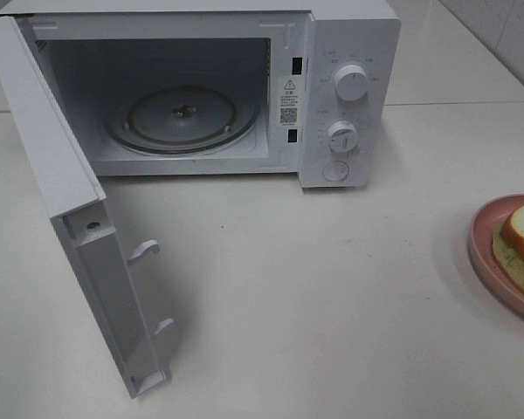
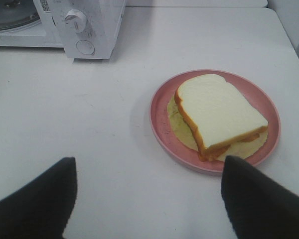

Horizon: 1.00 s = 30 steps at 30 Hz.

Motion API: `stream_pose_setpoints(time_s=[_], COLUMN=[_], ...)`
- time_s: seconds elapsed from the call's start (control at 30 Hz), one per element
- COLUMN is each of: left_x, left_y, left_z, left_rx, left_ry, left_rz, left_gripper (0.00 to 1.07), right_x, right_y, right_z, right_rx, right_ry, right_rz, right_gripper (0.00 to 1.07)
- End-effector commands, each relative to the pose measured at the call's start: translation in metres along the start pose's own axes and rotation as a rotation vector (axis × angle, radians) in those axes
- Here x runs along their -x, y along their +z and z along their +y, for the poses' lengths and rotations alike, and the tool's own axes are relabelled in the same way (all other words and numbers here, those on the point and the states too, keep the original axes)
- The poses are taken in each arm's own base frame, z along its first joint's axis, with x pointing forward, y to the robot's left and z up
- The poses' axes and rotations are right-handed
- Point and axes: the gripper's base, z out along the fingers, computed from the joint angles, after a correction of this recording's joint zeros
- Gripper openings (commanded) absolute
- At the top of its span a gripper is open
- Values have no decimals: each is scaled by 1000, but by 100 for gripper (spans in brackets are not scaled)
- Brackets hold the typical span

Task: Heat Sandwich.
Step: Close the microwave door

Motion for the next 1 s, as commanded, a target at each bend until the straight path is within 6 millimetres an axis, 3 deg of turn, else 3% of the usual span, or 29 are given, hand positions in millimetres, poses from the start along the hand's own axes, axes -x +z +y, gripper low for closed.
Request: stream_pose_setpoints(time_s=[0.03, 0.13, 0.27, 0.3, 0.33, 0.43, 0.47, 0.5, 0.57, 0.6, 0.63, 1.0], left_x=[13, 15, 14, 14, 12, 9, 9, 8, 6, 6, 5, -6], left_y=[10, 16, 37, 37, 46, 59, 59, 67, 76, 76, 83, 118], left_z=[1, 2, 4, 4, 4, 5, 5, 6, 7, 7, 8, 13], left_rx=[1, 4, 10, 10, 13, 18, 18, 21, 26, 26, 32, 67], left_ry=[-11, -13, -19, -19, -22, -25, -25, -27, -27, -27, -24, -18], left_rz=[-33, -47, -43, -43, -43, -45, -45, -43, -45, -45, -61, -225], left_gripper=[87, 80, 58, 58, 49, 31, 31, 21, 10, 10, 2, 0], right_x=[-2, -2, -2, -2, -2, -2, -2, -2, -2, -2, -2, -2], right_y=[-3, -3, -3, -3, -3, -3, -3, -3, -3, -3, -3, -3], right_z=[0, 0, 0, 0, 0, 0, 0, 0, 0, 0, 0, 0], right_rx=[2, 2, 2, 2, 2, 2, 2, 2, 2, 2, 2, 2], right_ry=[-6, -6, -6, -6, -6, -6, -6, -6, -6, -6, -6, -6], right_rz=[-32, -32, -32, -32, -32, -32, -32, -32, -32, -32, -32, -32], right_gripper=[76, 76, 76, 76, 76, 76, 76, 76, 76, 76, 76, 76])
